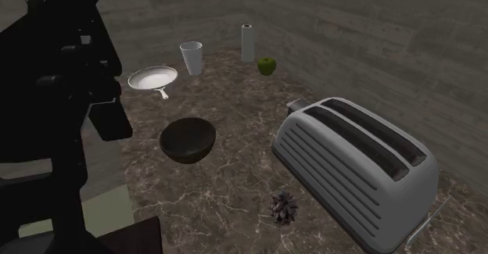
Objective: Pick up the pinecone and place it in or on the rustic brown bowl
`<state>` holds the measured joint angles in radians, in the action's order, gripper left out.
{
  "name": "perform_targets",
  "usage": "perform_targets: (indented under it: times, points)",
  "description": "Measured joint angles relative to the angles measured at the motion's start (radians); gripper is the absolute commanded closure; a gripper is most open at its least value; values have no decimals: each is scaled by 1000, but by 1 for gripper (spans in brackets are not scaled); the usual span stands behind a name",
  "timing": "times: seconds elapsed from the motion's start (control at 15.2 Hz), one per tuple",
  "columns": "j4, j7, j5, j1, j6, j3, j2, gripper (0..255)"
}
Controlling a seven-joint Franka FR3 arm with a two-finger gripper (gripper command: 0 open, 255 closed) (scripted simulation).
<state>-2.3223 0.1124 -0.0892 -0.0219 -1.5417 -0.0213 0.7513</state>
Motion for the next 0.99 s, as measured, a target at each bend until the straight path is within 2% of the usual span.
perform_targets:
  times: [0.26,0.53,0.99]
  points:
    - [-28,4,-5,5,-66,-14,-39,0]
    - [-74,8,-12,13,-206,-39,-132,0]
    - [-74,24,-12,23,-419,-83,-343,0]
